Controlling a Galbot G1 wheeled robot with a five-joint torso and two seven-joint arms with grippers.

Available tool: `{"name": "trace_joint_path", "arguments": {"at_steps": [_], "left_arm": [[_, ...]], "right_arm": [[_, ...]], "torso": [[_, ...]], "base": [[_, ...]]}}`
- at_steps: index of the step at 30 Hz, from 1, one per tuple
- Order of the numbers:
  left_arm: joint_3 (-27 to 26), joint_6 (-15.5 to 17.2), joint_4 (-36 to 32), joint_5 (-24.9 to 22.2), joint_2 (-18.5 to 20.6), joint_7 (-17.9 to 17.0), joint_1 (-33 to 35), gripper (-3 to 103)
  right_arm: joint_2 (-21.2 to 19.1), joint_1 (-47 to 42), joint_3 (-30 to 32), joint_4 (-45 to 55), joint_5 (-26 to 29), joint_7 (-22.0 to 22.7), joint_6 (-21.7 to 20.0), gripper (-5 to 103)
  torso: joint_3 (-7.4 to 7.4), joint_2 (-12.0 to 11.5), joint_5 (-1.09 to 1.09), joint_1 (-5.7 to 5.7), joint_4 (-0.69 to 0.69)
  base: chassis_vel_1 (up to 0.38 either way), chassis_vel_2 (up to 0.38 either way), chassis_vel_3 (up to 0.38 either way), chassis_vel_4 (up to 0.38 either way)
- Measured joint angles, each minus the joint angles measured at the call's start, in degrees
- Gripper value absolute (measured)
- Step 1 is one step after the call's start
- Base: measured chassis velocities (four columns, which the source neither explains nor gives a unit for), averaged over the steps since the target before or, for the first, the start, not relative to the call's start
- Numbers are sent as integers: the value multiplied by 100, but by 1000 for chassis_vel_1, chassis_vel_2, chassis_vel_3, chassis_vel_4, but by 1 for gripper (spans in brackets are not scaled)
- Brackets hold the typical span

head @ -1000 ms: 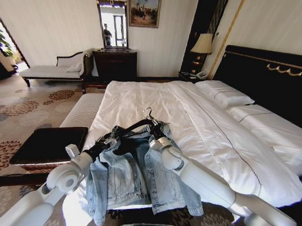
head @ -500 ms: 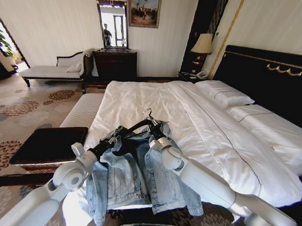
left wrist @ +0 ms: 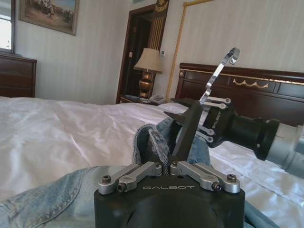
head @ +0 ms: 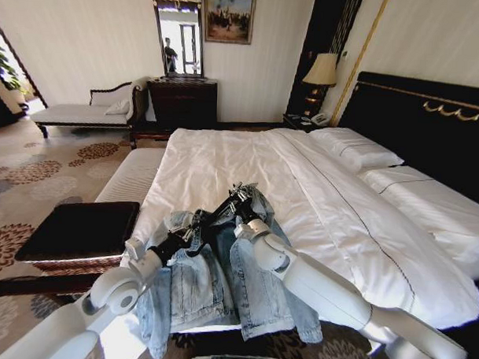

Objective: Pick up the clothes from the bed and hang them on the clothes hanger.

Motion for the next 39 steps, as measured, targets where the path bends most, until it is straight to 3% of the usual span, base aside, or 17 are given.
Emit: {"name": "trace_joint_path", "arguments": {"at_steps": [9, 15, 20, 25, 30, 32, 34, 35, 38, 39], "left_arm": [[-585, -90, -66, -232, 138, -177, -133, 2], [-603, -104, -171, -228, 300, -200, -269, 2], [-421, -100, -222, 64, 330, -128, -240, 2], [-135, -91, -166, 585, 418, -3, -262, 2], [387, -133, 114, 1686, 622, 215, -671, 2], [452, -134, 158, 1877, 652, 238, -736, 2], [531, -200, 305, 2522, 727, 329, -834, 2], [531, -200, 305, 2522, 727, 329, -834, 2], [497, -269, 435, 3452, 775, 372, -818, 2], [497, -269, 435, 3452, 775, 372, -818, 2]], "right_arm": [[-9, 73, -23, -61, -74, -156, -252, 26], [-6, 153, -79, -85, -79, -308, -426, 26], [8, 233, -122, -107, -37, -458, -586, 26], [35, 302, -160, -108, 99, -567, -682, 26], [127, 386, -224, -53, 229, -762, -895, 26], [132, 403, -239, -37, 261, -807, -943, 26], [132, 434, -254, 24, 386, -939, -1084, 26], [132, 434, -254, 24, 386, -939, -1084, 26], [121, 467, -255, 101, 590, -1063, -1259, 26], [121, 467, -255, 101, 590, -1063, -1259, 26]], "torso": [[0, 0, 0, 0, 1], [0, 0, 1, 0, 0], [0, 0, 1, 0, 0], [0, 0, 1, 0, 1], [0, 0, 1, 0, 0], [0, 0, 0, 0, 1], [0, 0, 0, 0, 0], [0, 0, 0, 0, 0], [0, 0, 0, 0, 0], [0, 0, 0, 0, 0]], "base": [[0, 0, 0, 0], [0, 0, 0, 0], [0, 0, 0, 0], [0, 0, 0, 0], [0, 0, 0, 0], [0, 0, 0, 0], [0, 0, 0, 0], [0, 0, 0, 0], [0, 0, 0, 0], [0, 0, 0, 0]]}}
